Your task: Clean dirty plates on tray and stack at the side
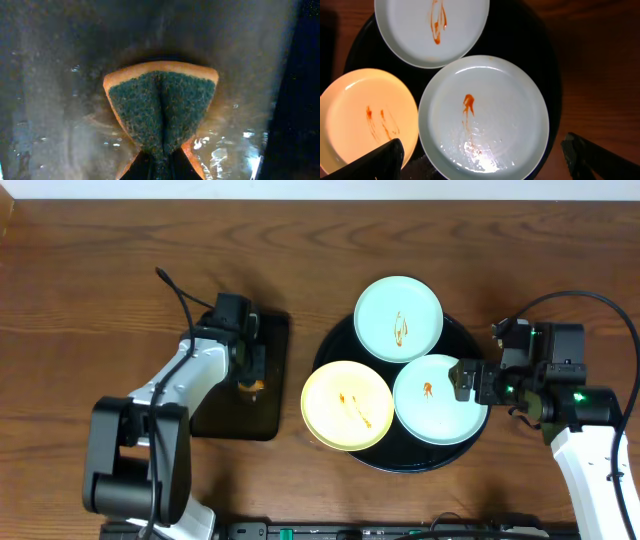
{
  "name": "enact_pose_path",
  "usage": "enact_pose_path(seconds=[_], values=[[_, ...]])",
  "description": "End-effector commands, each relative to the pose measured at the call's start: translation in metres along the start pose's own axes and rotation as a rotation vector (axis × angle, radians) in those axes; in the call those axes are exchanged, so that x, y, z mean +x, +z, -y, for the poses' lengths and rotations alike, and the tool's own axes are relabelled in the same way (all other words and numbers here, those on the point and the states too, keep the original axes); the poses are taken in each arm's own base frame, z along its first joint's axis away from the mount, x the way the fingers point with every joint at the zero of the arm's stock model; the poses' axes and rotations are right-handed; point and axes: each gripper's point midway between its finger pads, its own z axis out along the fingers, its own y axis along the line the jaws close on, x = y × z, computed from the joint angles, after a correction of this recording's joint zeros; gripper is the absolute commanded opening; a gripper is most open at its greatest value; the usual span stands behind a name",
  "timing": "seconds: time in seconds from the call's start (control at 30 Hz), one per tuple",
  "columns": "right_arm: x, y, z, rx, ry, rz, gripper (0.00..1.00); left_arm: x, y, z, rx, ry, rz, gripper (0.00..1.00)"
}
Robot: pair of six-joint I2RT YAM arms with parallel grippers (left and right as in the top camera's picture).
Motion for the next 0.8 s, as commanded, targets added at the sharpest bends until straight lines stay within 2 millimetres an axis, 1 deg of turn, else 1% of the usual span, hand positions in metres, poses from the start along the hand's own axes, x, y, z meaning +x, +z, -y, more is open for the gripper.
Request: enact_pose_path(seconds=[0.0, 0.13, 0.33, 0.43, 0.5, 0.63, 0.77], values=[[-0.006, -0.005, -0.006, -0.032, 0.005, 0.017, 0.99, -0.002, -0.005, -0.002, -0.014, -0.004, 0.011, 0.07], [-0.005, -0.003, -0.005, -0.031, -0.003, 0.006, 0.99, -0.015, -0.030, 0.001, -0.004, -0.001, 0.076, 0.08], [-0.005, 0.009, -0.002, -0.028, -0.043, -0.023, 0.97, -0.035, -0.079, 0.005, 0.020, 0.003, 0.237, 0.07], [-0.007, 0.020, 0.001, -0.028, -0.095, -0.039, 0.95, -0.043, -0.100, 0.007, 0.031, 0.005, 0.307, 0.07], [-0.008, 0.028, 0.006, -0.008, -0.120, -0.049, 0.94, -0.047, -0.111, 0.008, 0.037, 0.006, 0.348, 0.08], [-0.010, 0.044, 0.013, 0.005, -0.210, -0.074, 0.93, -0.051, -0.131, 0.009, 0.047, 0.008, 0.410, 0.07], [-0.007, 0.063, 0.021, 0.015, -0.257, -0.116, 0.89, -0.053, -0.151, 0.010, 0.056, 0.010, 0.468, 0.08]])
